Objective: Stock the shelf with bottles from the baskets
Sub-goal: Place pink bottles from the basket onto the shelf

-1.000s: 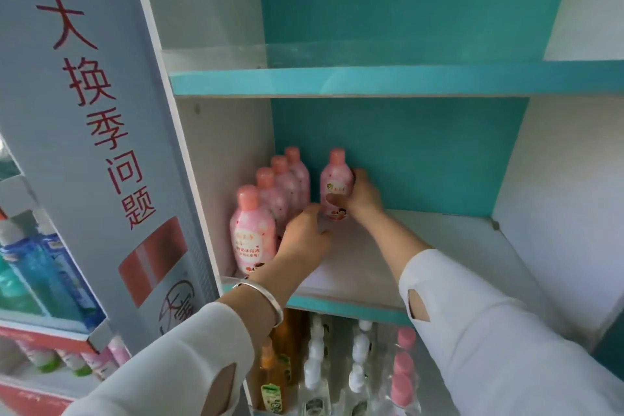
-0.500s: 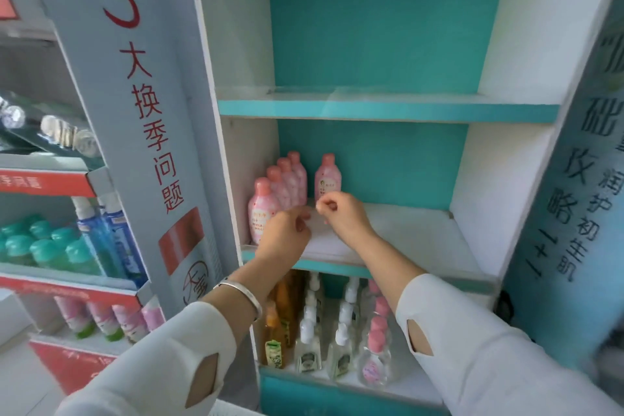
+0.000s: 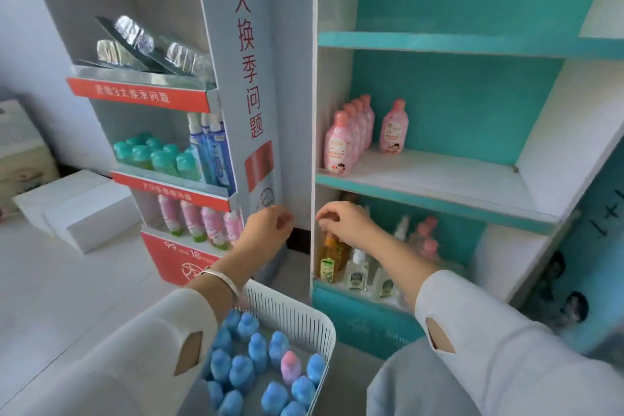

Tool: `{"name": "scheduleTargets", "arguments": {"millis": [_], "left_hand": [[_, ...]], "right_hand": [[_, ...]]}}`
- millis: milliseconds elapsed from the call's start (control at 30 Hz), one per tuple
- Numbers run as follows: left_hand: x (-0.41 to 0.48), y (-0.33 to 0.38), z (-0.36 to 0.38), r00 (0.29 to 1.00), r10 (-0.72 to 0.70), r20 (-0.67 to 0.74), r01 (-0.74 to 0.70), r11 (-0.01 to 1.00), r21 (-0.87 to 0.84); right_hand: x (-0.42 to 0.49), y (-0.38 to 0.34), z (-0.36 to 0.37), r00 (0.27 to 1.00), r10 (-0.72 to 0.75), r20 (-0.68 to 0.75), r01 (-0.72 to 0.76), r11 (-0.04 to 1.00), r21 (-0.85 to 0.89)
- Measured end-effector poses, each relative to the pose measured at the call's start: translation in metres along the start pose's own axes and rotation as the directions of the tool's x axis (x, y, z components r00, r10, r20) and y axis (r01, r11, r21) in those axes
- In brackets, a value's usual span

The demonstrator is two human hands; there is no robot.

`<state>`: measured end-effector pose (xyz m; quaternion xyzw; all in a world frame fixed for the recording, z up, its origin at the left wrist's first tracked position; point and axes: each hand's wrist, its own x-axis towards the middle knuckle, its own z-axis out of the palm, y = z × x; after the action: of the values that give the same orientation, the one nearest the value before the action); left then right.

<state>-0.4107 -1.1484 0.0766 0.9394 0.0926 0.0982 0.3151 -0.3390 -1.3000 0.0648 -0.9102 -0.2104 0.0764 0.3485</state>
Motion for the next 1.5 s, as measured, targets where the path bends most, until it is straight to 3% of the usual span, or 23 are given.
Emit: {"name": "scheduleTargets", "arguments": {"millis": [167,400,733,933,1033,1200,1333,1500], "left_hand": [[-0.009,-0.06,0.031,0.989,-0.123,0.088,0.124,0.992,-0.012],[-0.011,-0.137,0.105,0.93,-0.266,0.253,0.268,0.963,0.028],[-0.014,-0.204,0.173,0.857,-0.306,0.415,0.239,0.949,0.207],[-0.025,-0.233,0.191,0.838,-0.306,0.453,0.152,0.926,0.345],[-0.023,-0.238,0.197,0.843,-0.288,0.454,0.14,0.933,0.332],[-0.02,-0.242,0.202,0.809,-0.305,0.503,0.171,0.94,0.296],[-0.019,-0.239,0.196,0.786,-0.28,0.551,0.136,0.948,0.287],[-0.02,-0.224,0.179,0.787,-0.223,0.576,0.037,0.948,0.316]], "right_hand": [[0.004,0.014,0.059,0.986,0.027,0.164,-0.019,0.998,-0.052],[0.022,0.058,0.15,0.903,0.123,0.412,-0.041,0.979,-0.201],[0.032,0.12,0.256,0.723,0.364,0.587,-0.059,0.879,-0.473],[0.031,0.135,0.3,0.742,0.386,0.548,0.027,0.8,-0.599],[0.033,0.136,0.309,0.791,0.325,0.519,0.093,0.774,-0.626],[0.037,0.135,0.298,0.77,0.344,0.538,0.107,0.761,-0.639],[0.041,0.122,0.266,0.79,0.315,0.526,0.082,0.795,-0.6],[0.049,0.092,0.203,0.806,0.131,0.578,0.13,0.912,-0.389]]}}
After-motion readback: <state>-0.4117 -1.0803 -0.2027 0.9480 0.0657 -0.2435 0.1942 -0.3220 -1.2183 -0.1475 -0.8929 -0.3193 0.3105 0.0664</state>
